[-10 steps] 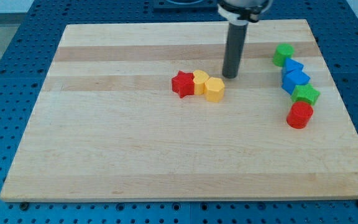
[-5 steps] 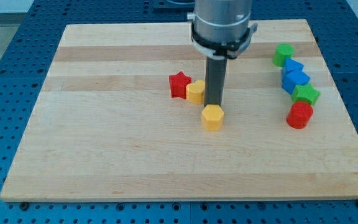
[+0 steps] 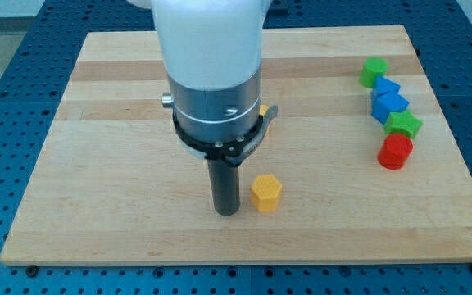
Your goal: Slide yellow hexagon to the line of blocks
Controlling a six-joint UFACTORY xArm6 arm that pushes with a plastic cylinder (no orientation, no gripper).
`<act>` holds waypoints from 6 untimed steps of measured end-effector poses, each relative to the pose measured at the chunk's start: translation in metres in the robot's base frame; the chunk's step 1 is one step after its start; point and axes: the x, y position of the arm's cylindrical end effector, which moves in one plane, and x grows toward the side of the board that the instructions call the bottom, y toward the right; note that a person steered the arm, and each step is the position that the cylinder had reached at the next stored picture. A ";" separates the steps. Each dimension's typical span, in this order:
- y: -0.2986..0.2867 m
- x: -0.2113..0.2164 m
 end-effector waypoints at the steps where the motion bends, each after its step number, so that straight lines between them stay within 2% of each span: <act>1: 0.002 -0.007; 6: 0.110 -0.012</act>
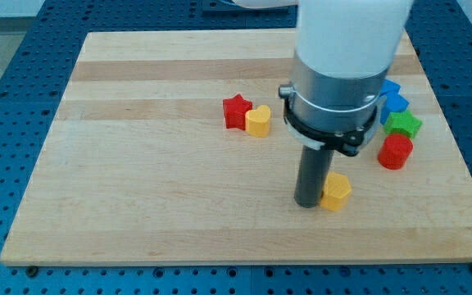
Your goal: Slide yellow hexagon to the line of blocks
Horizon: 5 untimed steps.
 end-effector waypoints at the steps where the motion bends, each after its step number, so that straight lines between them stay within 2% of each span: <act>1: 0.019 0.000; 5: 0.080 0.000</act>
